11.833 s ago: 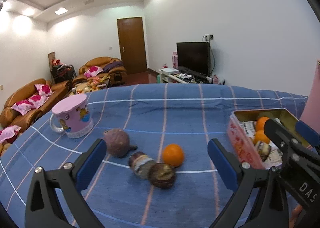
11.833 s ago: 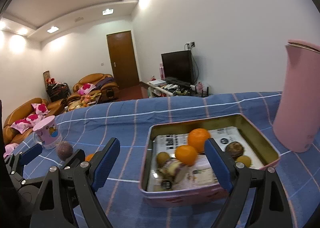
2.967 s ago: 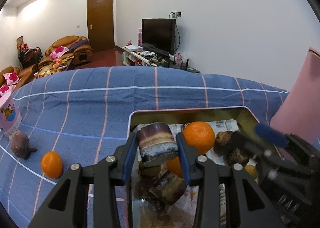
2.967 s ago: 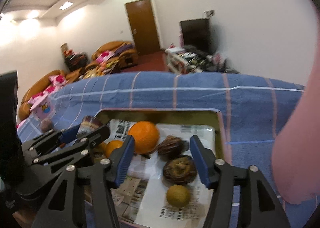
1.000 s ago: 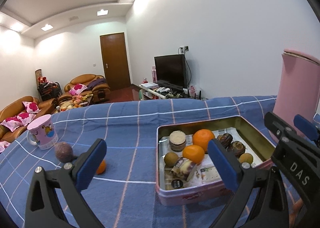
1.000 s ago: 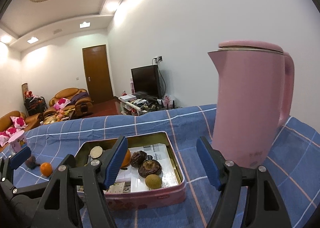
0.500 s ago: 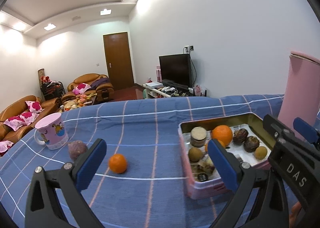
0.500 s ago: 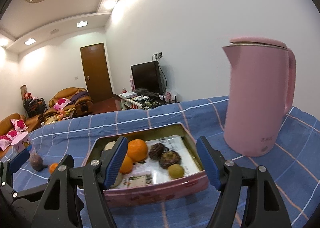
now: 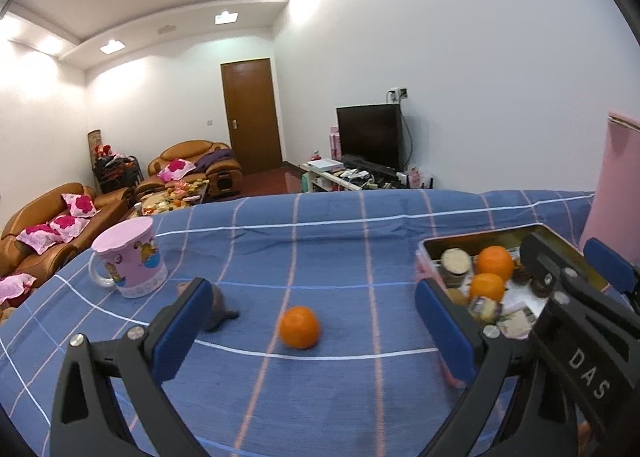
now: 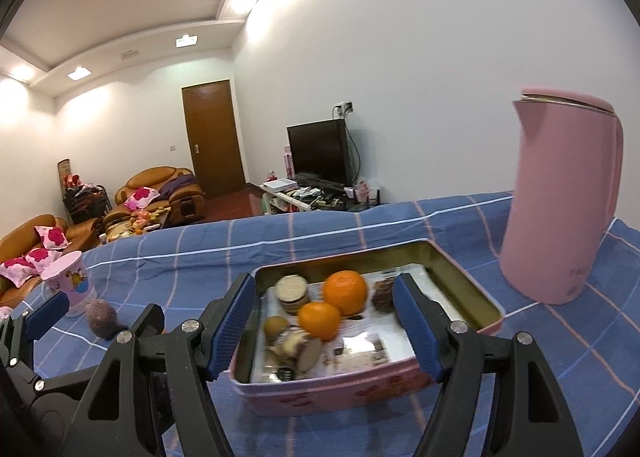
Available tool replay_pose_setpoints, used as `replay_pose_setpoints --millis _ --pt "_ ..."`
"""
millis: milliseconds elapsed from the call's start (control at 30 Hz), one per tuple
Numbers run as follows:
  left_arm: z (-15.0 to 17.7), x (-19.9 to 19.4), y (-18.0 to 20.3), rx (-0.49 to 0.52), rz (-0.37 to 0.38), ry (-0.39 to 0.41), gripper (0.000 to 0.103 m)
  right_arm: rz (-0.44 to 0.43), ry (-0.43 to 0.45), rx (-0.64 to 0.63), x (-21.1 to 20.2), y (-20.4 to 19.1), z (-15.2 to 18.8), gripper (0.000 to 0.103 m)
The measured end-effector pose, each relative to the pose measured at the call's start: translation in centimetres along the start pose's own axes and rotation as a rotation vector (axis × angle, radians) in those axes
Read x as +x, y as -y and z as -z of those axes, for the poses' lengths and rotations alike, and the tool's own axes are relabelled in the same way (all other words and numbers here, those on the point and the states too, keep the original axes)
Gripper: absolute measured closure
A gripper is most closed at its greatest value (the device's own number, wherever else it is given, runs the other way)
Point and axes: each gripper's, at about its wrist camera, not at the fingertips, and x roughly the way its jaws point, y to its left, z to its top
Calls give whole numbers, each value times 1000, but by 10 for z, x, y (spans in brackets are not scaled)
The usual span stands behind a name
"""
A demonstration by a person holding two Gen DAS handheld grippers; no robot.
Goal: Organize fruits
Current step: 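Withdraw both open grippers from the tin toward the remaining loose fruits, then grasp the purple round fruit with the left gripper while the right grasps an orange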
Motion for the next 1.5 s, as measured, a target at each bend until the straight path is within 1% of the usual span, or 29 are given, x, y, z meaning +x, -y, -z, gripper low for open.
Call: replay_pose_setpoints --millis 300,567,667,800,900,1033,1167,1367,1400,1433,1500 --pt "0 18 -41 -20 -59 -28 0 -54 -29 -17 11 -34 3 30" --pt "0 39 -81 -49 -109 -76 0 -89 -70 -32 25 -64 4 30" --pt "1 51 -105 -90 -151 -119 0 -103 -103 -46 34 -77 5 30" --pt "5 69 -140 -188 -178 -193 0 -150 -153 -73 45 -95 7 30" --pt "7 77 -157 -235 -192 -221 0 -181 -197 -94 55 -109 9 30" --pt "9 81 -162 -218 -207 -225 0 -233 -289 -132 73 -130 17 30" --pt "6 87 -161 -186 -195 -239 0 -264 -396 -171 92 -150 24 30" --pt "4 92 -156 -141 -187 -247 0 -266 -514 -195 111 -160 36 31" --pt "4 93 -155 -138 -175 -249 0 -269 -527 -197 113 -161 38 36" --pt "3 94 -154 -134 -163 -252 0 -273 -545 -199 115 -161 40 43" --pt "2 94 -151 -128 -148 -251 0 -272 -556 -202 117 -163 41 49"
